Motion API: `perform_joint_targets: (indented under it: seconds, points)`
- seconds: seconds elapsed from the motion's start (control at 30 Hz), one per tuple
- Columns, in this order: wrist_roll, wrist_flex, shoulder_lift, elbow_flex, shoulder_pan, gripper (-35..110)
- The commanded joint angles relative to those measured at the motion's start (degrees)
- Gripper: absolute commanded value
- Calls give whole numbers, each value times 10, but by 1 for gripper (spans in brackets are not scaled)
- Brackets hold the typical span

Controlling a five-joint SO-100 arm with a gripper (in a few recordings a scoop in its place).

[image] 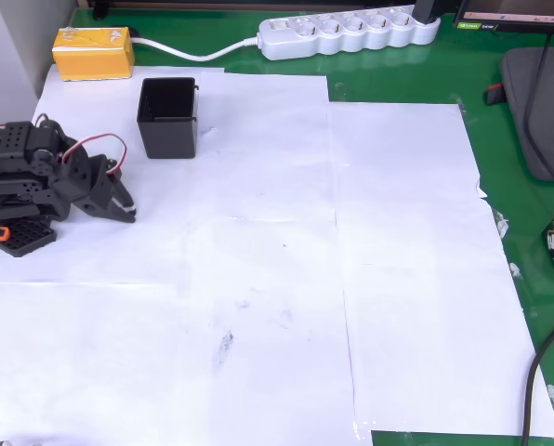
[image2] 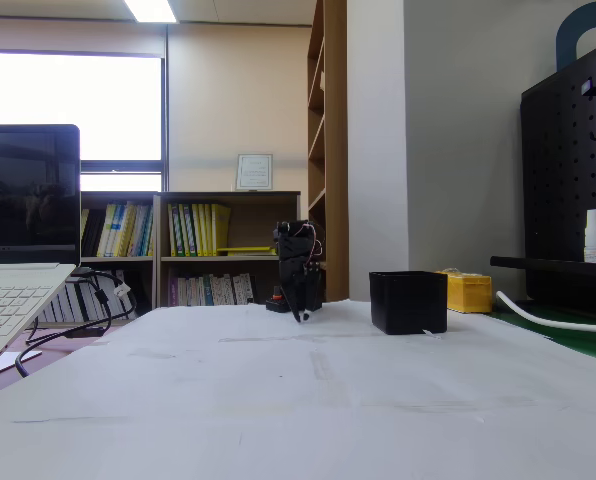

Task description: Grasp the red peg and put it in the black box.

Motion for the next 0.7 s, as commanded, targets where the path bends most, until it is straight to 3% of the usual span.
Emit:
perform_joint_targets:
  seconds: [0.0, 0.1, 0.67]
  points:
    - [-22, 81, -47, -47, 5, 0]
    - [-21, 156, -63, -47, -2, 0]
    - [98, 162, -91, -47, -16, 2]
